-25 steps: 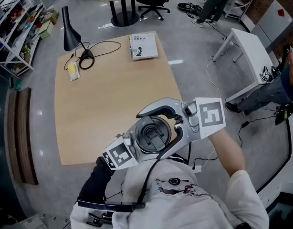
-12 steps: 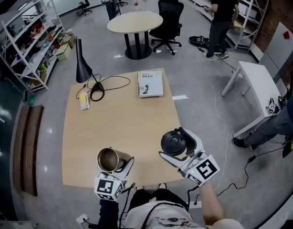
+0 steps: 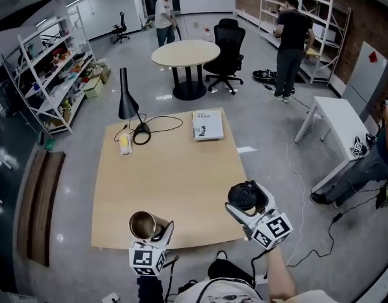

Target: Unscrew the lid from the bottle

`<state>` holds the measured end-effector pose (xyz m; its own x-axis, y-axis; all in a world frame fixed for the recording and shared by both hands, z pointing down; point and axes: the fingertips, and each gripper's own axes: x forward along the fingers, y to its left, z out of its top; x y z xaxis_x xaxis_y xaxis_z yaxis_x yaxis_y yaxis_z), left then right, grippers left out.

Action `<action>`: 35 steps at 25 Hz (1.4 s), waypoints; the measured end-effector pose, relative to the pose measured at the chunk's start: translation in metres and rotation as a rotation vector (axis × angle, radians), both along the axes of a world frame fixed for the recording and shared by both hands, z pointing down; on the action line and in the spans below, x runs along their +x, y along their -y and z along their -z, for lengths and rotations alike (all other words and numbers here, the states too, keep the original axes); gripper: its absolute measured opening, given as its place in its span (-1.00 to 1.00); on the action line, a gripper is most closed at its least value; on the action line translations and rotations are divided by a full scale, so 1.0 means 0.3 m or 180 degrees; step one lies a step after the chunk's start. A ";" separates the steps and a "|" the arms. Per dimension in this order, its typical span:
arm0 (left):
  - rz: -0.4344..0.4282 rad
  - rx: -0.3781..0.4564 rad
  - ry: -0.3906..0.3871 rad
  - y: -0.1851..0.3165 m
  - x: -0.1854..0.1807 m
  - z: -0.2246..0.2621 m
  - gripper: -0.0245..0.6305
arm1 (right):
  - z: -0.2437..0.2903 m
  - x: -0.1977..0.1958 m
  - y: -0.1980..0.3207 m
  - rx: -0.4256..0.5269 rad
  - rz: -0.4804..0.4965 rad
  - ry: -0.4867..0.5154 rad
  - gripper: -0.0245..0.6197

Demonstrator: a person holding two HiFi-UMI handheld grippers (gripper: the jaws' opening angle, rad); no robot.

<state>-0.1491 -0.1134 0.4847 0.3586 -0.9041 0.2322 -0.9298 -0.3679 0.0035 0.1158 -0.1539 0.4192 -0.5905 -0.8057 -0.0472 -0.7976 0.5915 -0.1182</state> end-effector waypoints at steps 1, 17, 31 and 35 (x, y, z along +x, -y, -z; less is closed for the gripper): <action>-0.0033 -0.0022 0.0009 -0.039 -0.014 -0.013 0.32 | -0.008 -0.018 -0.033 -0.0009 -0.0055 -0.0048 0.54; -0.0111 -0.0061 -0.0049 -0.387 -0.159 0.063 0.33 | 0.046 -0.285 -0.435 -0.0027 -0.0285 -0.0213 0.54; -0.0121 0.0033 -0.0043 -0.360 -0.102 0.144 0.32 | 0.102 -0.204 -0.406 0.0135 -0.0492 -0.0257 0.54; -0.0176 0.0072 -0.0048 -0.338 -0.070 0.156 0.32 | 0.106 -0.181 -0.394 0.0161 -0.0530 -0.0284 0.54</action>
<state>-0.1701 -0.0121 0.4380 0.4116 -0.8878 0.2061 -0.9079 -0.4190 0.0083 0.0615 -0.0358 0.3873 -0.4527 -0.8906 -0.0434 -0.8910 0.4537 -0.0160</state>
